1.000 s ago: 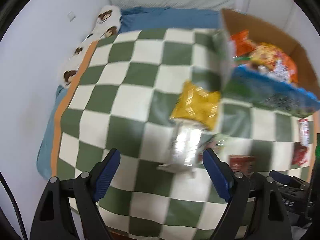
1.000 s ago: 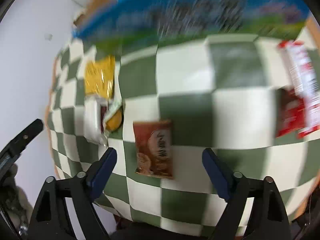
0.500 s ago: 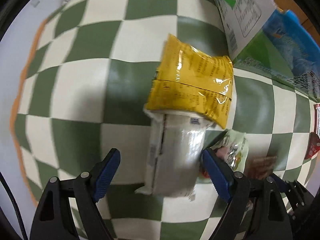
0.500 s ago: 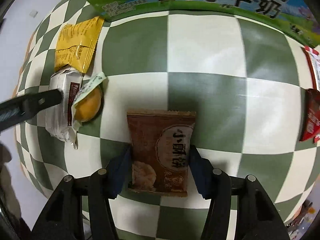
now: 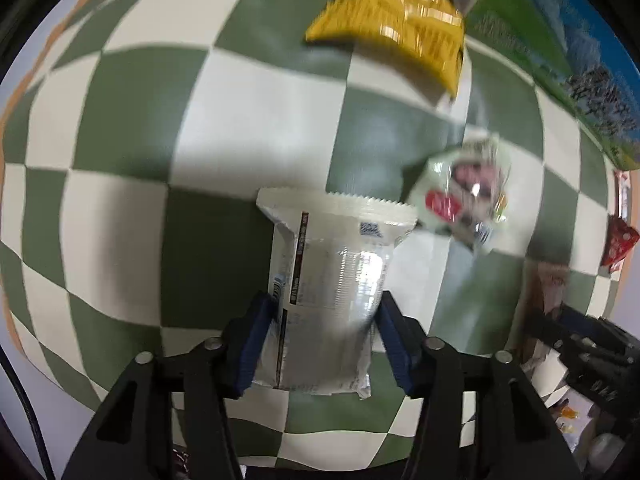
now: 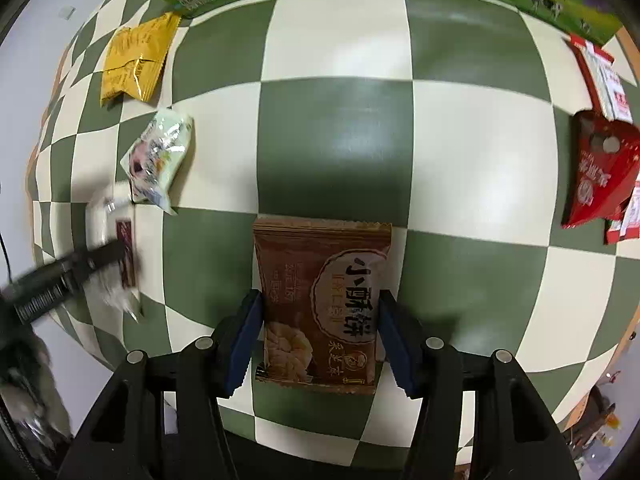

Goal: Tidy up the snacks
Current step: 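Grasp the white packet with left tool while right tool grasps brown biscuit pack, then carry both packets into the box and open both tools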

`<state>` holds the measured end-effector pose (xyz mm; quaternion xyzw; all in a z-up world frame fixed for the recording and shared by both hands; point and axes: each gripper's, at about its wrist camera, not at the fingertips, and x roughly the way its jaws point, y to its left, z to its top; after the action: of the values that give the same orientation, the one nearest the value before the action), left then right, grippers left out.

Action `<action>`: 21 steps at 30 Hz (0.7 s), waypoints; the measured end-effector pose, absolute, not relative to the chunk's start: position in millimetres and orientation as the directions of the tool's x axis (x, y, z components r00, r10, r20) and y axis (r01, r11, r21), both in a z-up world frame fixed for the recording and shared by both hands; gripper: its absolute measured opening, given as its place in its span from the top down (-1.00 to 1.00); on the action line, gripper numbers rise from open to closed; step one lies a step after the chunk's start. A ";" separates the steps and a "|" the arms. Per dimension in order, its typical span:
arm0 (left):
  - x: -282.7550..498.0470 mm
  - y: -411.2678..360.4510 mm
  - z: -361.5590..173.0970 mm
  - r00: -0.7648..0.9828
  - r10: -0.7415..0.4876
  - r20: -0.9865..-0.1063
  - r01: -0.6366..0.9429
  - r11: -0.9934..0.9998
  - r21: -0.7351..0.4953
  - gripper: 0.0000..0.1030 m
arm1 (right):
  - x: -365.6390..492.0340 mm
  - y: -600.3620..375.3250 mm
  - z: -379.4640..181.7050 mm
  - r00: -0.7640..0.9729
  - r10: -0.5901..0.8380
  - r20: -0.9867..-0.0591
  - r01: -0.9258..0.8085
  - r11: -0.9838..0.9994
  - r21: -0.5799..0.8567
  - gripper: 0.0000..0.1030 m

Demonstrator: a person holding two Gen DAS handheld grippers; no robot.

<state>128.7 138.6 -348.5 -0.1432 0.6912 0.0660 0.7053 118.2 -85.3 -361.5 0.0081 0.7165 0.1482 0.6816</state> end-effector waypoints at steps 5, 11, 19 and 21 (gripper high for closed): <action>124.6 132.5 -352.9 0.056 -0.056 -0.997 -0.277 0.958 -0.069 -0.05 | 118.6 -81.1 -370.9 -0.082 0.201 -0.976 -0.196 0.957 0.213 -0.28; 115.8 119.2 -332.1 0.098 -0.041 -0.994 -0.253 0.965 -0.065 0.09 | 106.6 -78.2 -370.9 -0.033 0.203 -0.979 -0.211 0.956 0.205 -0.17; 123.6 100.4 -250.2 0.237 -0.119 -0.964 -0.193 0.967 -0.167 0.17 | 113.6 -125.1 -305.4 0.046 0.361 -0.932 -0.164 0.923 0.349 -0.16; 142.9 91.4 -225.4 0.280 -0.156 -0.947 -0.161 0.965 -0.206 0.17 | 136.8 -139.0 -270.9 0.087 0.387 -0.918 -0.171 0.914 0.369 -0.17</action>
<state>142.9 91.4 -225.4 -0.1320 0.6001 0.0015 0.7890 136.8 -139.0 -270.9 0.0835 0.6482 0.1904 0.7325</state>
